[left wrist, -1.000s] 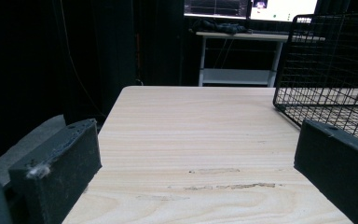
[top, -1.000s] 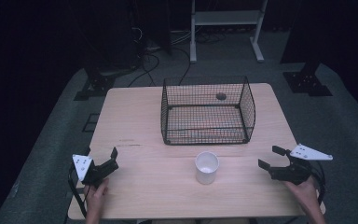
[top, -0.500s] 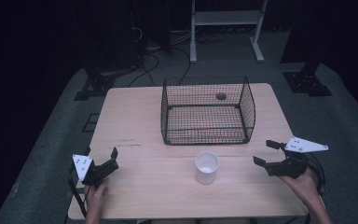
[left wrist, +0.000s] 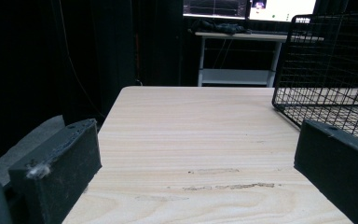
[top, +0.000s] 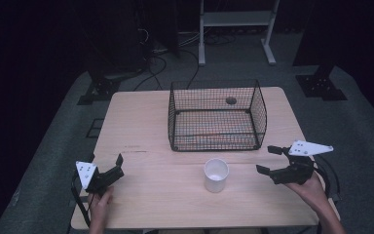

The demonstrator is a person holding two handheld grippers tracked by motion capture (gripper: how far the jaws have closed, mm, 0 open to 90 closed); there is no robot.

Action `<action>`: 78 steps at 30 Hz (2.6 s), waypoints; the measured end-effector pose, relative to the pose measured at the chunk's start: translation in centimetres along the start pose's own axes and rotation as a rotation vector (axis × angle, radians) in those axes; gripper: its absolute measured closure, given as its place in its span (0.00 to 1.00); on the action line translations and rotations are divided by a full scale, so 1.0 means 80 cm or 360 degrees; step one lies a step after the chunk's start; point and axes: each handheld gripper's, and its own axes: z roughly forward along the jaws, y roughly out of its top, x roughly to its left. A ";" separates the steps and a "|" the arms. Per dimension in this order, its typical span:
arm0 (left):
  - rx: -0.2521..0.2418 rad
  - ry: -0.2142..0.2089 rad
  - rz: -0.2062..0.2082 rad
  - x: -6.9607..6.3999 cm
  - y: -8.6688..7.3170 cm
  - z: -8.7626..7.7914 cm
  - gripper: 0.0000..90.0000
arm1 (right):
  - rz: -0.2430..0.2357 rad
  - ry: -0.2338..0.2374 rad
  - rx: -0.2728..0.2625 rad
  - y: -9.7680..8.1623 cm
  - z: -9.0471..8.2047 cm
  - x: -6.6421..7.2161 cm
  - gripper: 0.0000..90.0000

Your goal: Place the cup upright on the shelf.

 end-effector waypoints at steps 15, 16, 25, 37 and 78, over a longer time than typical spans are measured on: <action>-0.0002 -0.0003 0.0000 0.000 0.000 0.000 0.00 | -0.0091 0.0134 0.0046 0.027 0.022 0.027 0.11; -0.0001 -0.0003 0.0000 0.000 0.000 0.000 0.00 | -0.0091 0.0145 0.0045 0.028 0.023 0.028 0.11; -0.0003 -0.0004 -0.0005 0.001 0.000 0.000 0.00 | -0.0100 0.0213 0.0063 0.027 0.037 0.039 0.09; -0.0004 -0.0006 -0.0008 0.001 0.000 0.000 0.00 | -0.0127 0.0342 0.0098 0.026 0.063 0.061 0.04; -0.0006 -0.0009 -0.0010 0.001 0.000 0.000 0.00 | -0.0217 0.0386 0.0250 0.024 0.133 0.083 0.07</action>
